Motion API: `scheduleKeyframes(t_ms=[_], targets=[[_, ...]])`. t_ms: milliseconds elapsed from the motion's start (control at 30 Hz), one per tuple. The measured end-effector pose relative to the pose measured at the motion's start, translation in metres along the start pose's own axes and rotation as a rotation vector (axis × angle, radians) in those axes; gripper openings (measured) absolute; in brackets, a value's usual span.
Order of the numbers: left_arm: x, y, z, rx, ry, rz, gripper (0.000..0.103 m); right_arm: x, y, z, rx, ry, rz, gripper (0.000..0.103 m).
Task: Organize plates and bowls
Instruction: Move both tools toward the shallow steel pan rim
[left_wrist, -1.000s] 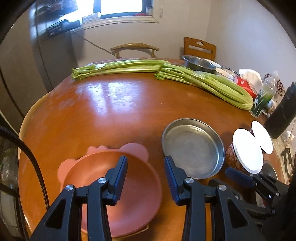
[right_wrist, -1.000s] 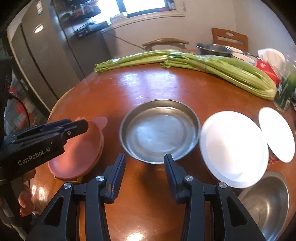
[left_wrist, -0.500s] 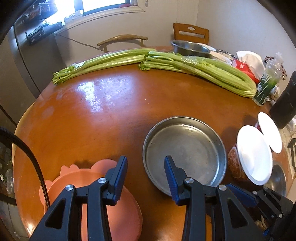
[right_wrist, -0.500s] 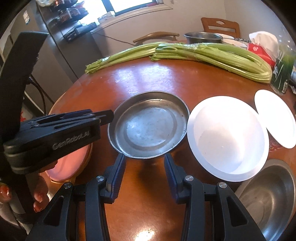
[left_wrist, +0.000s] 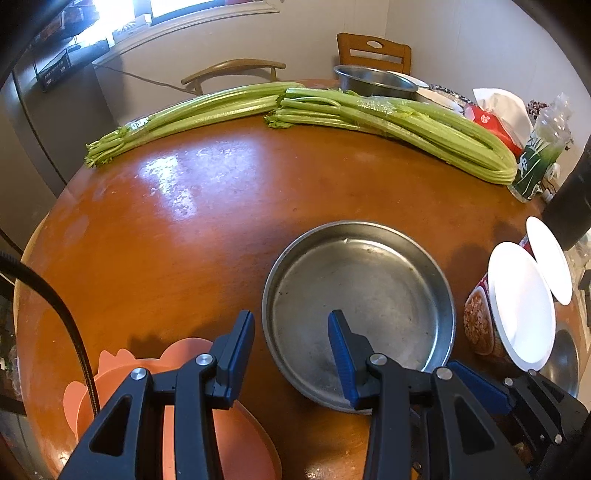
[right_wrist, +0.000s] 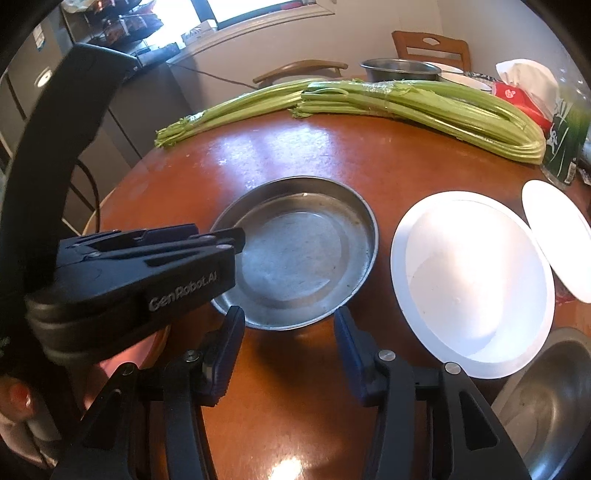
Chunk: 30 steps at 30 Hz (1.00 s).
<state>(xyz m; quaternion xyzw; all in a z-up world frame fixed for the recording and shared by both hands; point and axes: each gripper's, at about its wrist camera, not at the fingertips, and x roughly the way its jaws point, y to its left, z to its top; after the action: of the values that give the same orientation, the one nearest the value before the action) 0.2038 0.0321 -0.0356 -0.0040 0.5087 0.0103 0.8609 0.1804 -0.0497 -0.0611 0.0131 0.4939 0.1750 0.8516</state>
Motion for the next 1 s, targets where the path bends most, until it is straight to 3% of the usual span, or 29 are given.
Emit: scheduleKeyframes(t_ms=[500,667,833,1000], targets=[[-0.016,0.011,-0.009,-0.030,-0.017,-0.023,0.041,0.012,0.005,-0.006,-0.034,0.081,-0.009,0.057],[-0.030,0.014,-0.010,-0.050,-0.050,-0.039,0.041,0.001,0.003,-0.002,0.010,0.014,0.015,0.057],[-0.036,0.021,-0.008,-0.061,-0.067,-0.045,0.041,0.018,0.000,0.009,0.097,0.024,-0.034,0.058],[-0.034,0.025,-0.008,-0.065,-0.064,-0.058,0.041,0.031,0.006,0.015,0.076,0.028,-0.093,0.059]])
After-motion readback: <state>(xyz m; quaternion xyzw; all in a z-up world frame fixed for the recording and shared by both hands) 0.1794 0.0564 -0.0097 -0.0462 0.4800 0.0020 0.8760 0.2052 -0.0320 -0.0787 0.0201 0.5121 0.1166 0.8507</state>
